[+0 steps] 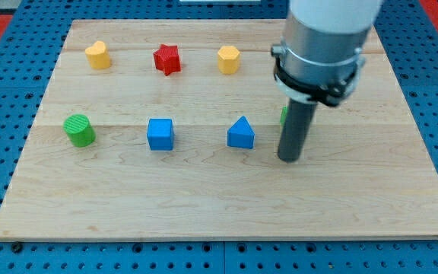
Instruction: Put the red circle on top of the green star
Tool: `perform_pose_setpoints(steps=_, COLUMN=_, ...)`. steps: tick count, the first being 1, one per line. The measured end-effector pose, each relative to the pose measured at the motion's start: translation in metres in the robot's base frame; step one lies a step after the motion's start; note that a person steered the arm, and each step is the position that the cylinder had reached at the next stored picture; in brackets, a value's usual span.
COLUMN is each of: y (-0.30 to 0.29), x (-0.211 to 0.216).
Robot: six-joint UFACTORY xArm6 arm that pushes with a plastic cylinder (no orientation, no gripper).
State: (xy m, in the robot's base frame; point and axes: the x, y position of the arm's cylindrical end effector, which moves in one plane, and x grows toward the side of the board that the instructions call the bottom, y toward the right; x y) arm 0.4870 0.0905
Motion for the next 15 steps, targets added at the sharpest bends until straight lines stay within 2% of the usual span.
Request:
perform_pose_setpoints(steps=1, y=0.001, x=-0.037)
perform_pose_setpoints(steps=4, y=0.011, x=-0.093)
perform_pose_setpoints(steps=5, y=-0.023, x=-0.111)
perform_pose_setpoints(steps=6, y=0.015, x=-0.142)
perform_pose_setpoints(steps=8, y=0.045, x=-0.162)
perform_pose_setpoints(steps=10, y=0.057, x=-0.249)
perform_pose_setpoints(steps=11, y=0.064, x=-0.211)
perform_pose_setpoints(steps=12, y=0.079, x=-0.193)
perform_pose_setpoints(steps=13, y=0.134, x=-0.217)
perform_pose_setpoints(steps=14, y=0.133, x=-0.232)
perform_pose_setpoints(steps=15, y=0.096, x=-0.245)
